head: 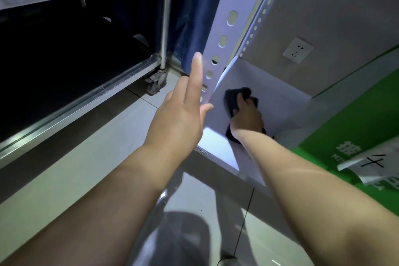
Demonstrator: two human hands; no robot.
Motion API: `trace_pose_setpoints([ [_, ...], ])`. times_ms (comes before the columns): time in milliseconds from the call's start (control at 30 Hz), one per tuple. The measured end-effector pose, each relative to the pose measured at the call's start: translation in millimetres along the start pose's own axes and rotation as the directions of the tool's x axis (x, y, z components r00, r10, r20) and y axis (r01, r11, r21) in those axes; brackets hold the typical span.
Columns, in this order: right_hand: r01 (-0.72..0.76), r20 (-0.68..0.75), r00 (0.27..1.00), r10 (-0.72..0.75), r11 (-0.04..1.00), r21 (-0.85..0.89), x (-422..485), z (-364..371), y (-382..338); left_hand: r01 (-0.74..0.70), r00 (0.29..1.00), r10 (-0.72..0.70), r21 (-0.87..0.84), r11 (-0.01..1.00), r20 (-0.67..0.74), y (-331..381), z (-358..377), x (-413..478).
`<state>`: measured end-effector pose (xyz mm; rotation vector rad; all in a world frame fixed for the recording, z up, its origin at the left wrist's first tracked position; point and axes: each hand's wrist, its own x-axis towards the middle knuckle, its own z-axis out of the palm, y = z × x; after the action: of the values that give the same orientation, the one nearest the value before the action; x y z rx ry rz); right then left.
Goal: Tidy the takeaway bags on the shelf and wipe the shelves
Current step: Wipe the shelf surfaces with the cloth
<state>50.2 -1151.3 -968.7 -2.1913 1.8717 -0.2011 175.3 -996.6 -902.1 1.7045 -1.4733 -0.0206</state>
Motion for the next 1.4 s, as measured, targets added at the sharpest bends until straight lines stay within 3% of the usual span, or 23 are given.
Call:
trace_pose_setpoints([
  [33,-0.072,-0.038,0.997,0.072,0.997,0.013,5.6,-1.7,-3.7,-0.004,1.0,0.004,-0.002,1.0,0.0,-0.6,0.7,0.2],
  [100,-0.054,-0.073,0.996,0.052,0.998,-0.025,7.1,1.0,-19.6,0.0,1.0,0.0,-0.017,1.0,-0.007,-1.6,1.2,-0.5],
  [167,0.168,-0.005,0.986,-0.168,0.986,-0.016,-3.8,4.0,-36.5,0.001,1.0,-0.002,-0.038,0.999,-0.015,-1.8,1.6,0.1],
  [233,0.39,0.104,0.91,-0.402,0.913,0.117,-25.6,6.3,-43.5,0.009,1.0,-0.009,-0.052,0.999,-0.005,-1.5,0.8,0.7],
  [300,0.49,0.111,0.849,-0.517,0.847,0.205,-38.9,8.5,-33.5,-0.002,1.0,0.002,-0.044,0.999,0.002,-1.0,0.3,0.9],
  [367,0.41,0.069,0.905,-0.421,0.903,0.128,-23.5,6.3,-17.7,-0.018,1.0,0.018,-0.026,1.0,0.001,-0.7,-0.6,0.6],
  [433,0.139,0.007,0.99,-0.139,0.99,0.005,0.0,3.0,-5.7,-0.019,1.0,0.019,-0.007,1.0,0.002,-0.8,-0.7,0.3],
  [500,-0.07,-0.034,0.997,0.069,0.998,-0.004,11.3,1.7,-8.0,-0.019,1.0,0.019,0.004,1.0,0.002,-0.5,0.8,-0.7],
  [533,-0.079,-0.049,0.996,0.078,0.997,-0.025,10.4,3.1,-15.7,-0.02,1.0,0.02,0.005,1.0,-0.003,-0.8,1.2,-1.0],
  [567,-0.026,-0.047,0.999,0.024,0.998,-0.051,4.8,4.8,-24.7,-0.022,1.0,0.022,-0.001,1.0,-0.009,-0.8,1.3,-1.3],
  [633,0.223,-0.003,0.975,-0.223,0.974,-0.031,-13.4,10.4,-35.6,-0.017,1.0,0.016,-0.03,0.999,-0.014,0.0,0.1,-0.2],
  [700,0.493,0.028,0.867,-0.497,0.866,0.088,-37.6,13.0,-28.3,0.0,1.0,0.0,-0.046,0.999,-0.003,0.5,-0.8,-0.1],
  [767,0.59,0.003,0.804,-0.595,0.797,0.125,-46.4,12.4,-6.5,0.001,1.0,-0.001,-0.031,1.0,0.001,1.0,-0.7,-0.9],
  [800,0.546,-0.002,0.837,-0.547,0.834,0.079,-41.1,11.1,3.2,-0.002,1.0,0.002,-0.022,1.0,0.001,1.3,-0.6,-0.8],
  [867,0.236,0.018,0.972,-0.235,0.971,-0.027,-23.5,9.3,11.1,0.006,1.0,-0.006,-0.013,1.0,-0.001,1.9,0.8,-0.7],
  [933,-0.041,0.036,0.998,0.043,0.997,-0.058,-13.2,9.1,5.1,0.018,1.0,-0.018,-0.001,1.0,-0.007,1.6,3.6,-1.1],
  [967,-0.066,0.032,0.997,0.069,0.995,-0.081,-16.1,10.0,-1.7,0.024,1.0,-0.024,-0.013,1.0,-0.012,2.2,4.4,-1.4],
  [1067,0.172,-0.01,0.985,-0.173,0.984,-0.041,-45.0,17.2,-16.0,0.052,0.999,-0.052,-0.047,0.998,-0.006,4.0,5.4,-0.5],
  [1133,0.407,-0.018,0.913,-0.407,0.912,0.051,-70.2,18.4,-11.3,0.054,0.998,-0.054,-0.013,0.998,-0.011,4.7,5.5,-1.4],
  [1200,0.497,0.0,0.865,-0.501,0.858,0.128,-79.4,10.8,-1.1,0.096,0.995,-0.096,-0.038,0.995,0.011,6.7,4.0,-1.4],
  [1300,0.351,0.024,0.933,-0.359,0.924,0.151,-70.3,3.3,8.3,0.107,0.994,-0.107,-0.011,0.994,-0.002,9.9,3.2,-3.2],
  [1400,0.222,-0.005,0.975,-0.222,0.974,0.041,-72.6,6.8,-0.2,0.118,0.993,-0.119,-0.012,0.993,-0.025,13.7,3.9,-4.4],
])
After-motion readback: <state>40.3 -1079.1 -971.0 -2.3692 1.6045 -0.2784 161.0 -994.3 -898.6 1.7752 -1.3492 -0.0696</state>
